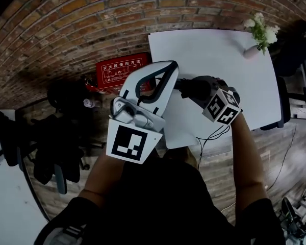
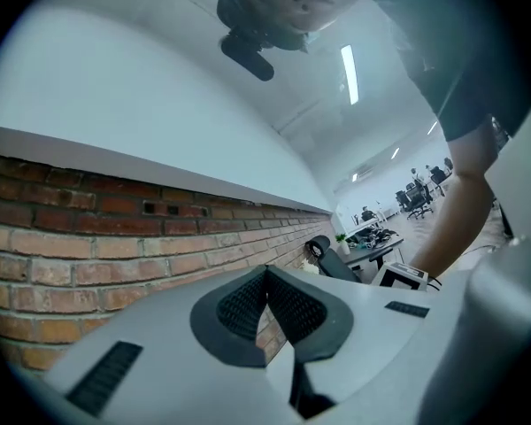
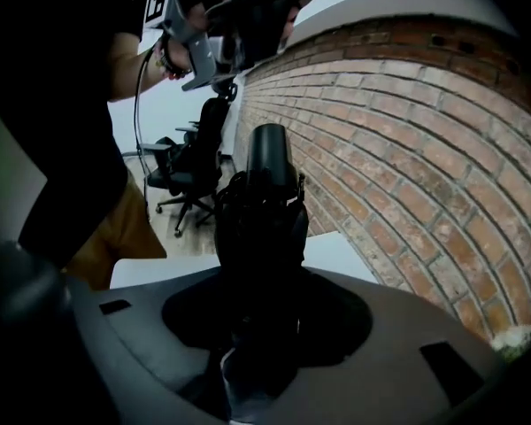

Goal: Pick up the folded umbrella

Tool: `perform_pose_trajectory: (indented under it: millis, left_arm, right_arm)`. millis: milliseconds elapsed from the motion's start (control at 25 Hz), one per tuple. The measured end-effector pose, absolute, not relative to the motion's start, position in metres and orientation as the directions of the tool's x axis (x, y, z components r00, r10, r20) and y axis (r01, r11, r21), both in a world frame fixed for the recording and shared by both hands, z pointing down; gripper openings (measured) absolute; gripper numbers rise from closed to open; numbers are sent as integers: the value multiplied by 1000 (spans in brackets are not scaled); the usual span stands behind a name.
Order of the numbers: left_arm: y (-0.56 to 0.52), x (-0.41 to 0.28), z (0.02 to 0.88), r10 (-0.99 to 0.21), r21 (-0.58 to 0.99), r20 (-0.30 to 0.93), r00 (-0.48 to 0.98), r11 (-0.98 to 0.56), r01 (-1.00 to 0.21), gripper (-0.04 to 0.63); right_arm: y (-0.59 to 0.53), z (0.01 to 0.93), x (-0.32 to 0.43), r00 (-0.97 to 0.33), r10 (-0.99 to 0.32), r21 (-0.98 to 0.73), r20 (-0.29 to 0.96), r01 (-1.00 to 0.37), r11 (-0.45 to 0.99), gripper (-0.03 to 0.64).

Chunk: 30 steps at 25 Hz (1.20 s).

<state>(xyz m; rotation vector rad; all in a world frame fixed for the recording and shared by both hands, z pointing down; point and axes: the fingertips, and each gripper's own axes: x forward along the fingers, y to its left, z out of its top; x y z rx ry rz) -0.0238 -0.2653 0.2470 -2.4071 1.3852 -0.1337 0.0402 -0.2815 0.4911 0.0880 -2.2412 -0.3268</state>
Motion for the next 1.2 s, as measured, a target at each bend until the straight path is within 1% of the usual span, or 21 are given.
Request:
perform_pose_trajectory:
  millis: [280,400,640,800,1040,1200]
  left_arm:
    - [-271,-11,218,-837,-394,-137,529,-444,-805,12]
    - [-274,-4,211,-833,-403,-147,534,-443,-801,12]
    - [-279,3,208,-830,-401,-142,540,-451,-798,12]
    - [-278,7,206,-823,-394,-141,550,-463,-794,12]
    - [-273,15,197,-809,-403,-153,568,-474,-783,12]
    - [-268,16,194,-806,-405,-159,571,-474,-782,12]
  right_arm:
    - [-294,416,49,-753,-365,278,548,-248,928,202]
    - [-296,384,57,-765,-456,279,455,-364,889,204]
    - [-299,324,74,-761,-591,241,268,-541,806,204]
    - [-296,288,82,-745,-649,214,152,-616,758,204]
    - [-284,248,92,-690,-723,161,28,-711,685,204]
    - [-268,223,93,-666,-744,130,-51,-743,657,206]
